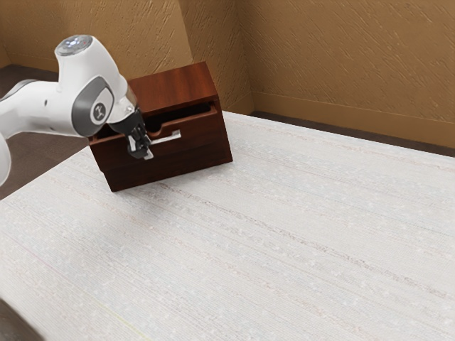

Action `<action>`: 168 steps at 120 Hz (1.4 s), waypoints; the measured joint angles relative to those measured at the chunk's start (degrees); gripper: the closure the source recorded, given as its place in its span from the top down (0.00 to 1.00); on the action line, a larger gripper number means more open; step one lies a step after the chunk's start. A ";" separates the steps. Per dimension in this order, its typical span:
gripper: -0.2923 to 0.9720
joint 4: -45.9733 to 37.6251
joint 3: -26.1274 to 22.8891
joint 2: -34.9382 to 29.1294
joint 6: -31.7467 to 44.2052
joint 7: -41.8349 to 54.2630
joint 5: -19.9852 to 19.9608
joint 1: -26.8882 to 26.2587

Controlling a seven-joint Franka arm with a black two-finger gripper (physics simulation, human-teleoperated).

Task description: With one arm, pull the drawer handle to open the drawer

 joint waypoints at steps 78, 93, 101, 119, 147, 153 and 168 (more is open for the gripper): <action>0.37 -8.74 0.02 -6.46 1.41 0.33 -1.80 -0.73; 0.37 -9.80 0.04 -7.14 1.88 0.36 -2.27 -1.35; 0.36 -10.22 0.05 -7.45 2.05 0.37 -2.51 -1.73; 0.37 -13.57 0.08 -9.25 3.21 0.53 -3.44 -2.09; 0.37 -16.55 0.19 -11.65 4.32 0.62 -3.85 -2.56; 0.37 -17.11 0.18 -12.08 4.43 0.63 -3.98 -2.64; 0.36 -18.64 0.19 -13.45 4.63 0.61 -4.06 -2.95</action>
